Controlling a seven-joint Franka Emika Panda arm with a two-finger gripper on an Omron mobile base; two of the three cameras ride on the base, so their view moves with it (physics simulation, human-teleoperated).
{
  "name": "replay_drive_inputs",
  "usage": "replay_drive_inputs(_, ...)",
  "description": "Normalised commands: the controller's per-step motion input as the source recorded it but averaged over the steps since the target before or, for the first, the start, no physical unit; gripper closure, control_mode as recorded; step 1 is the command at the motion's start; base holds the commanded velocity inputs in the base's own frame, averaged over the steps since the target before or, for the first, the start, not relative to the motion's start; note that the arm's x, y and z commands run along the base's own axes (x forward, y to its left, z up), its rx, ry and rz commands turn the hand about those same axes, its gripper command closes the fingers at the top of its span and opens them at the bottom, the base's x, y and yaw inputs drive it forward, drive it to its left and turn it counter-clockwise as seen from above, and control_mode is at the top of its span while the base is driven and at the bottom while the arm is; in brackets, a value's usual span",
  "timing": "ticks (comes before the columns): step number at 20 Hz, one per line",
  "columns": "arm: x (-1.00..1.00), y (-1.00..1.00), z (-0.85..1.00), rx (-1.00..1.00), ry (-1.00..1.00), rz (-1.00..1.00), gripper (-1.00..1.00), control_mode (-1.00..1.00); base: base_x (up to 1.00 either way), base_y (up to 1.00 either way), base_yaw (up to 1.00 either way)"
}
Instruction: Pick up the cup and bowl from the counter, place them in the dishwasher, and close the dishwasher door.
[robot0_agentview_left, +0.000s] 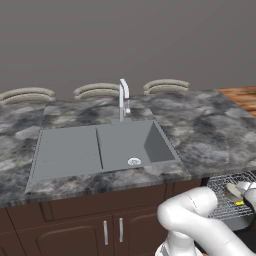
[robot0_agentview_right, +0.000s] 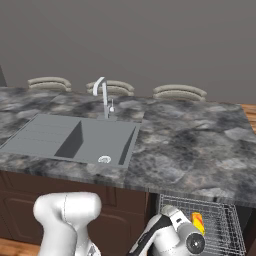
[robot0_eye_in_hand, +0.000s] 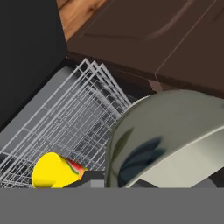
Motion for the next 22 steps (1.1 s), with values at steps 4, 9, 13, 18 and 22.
replay_drive_inputs(4, 0.26, -0.11, -0.35, 0.00, 0.00, 0.00, 1.00, -1.00, 0.00, 0.00, 0.00)
replay_drive_inputs(9, 0.24, -0.15, -0.47, 0.00, 0.00, 0.00, 1.00, -1.00, 0.00, 0.00, 0.00)
replay_drive_inputs(13, 0.30, -0.17, -0.35, 0.00, 0.00, 0.00, 1.00, -1.00, 0.00, 0.00, 0.00)
replay_drive_inputs(18, 0.32, -0.17, -0.38, 0.00, 0.00, 0.00, 1.00, -1.00, 0.00, 0.00, 0.00)
replay_drive_inputs(22, 0.31, -0.16, -0.44, 0.00, 0.00, 0.00, 1.00, -1.00, 0.00, 0.00, 0.00)
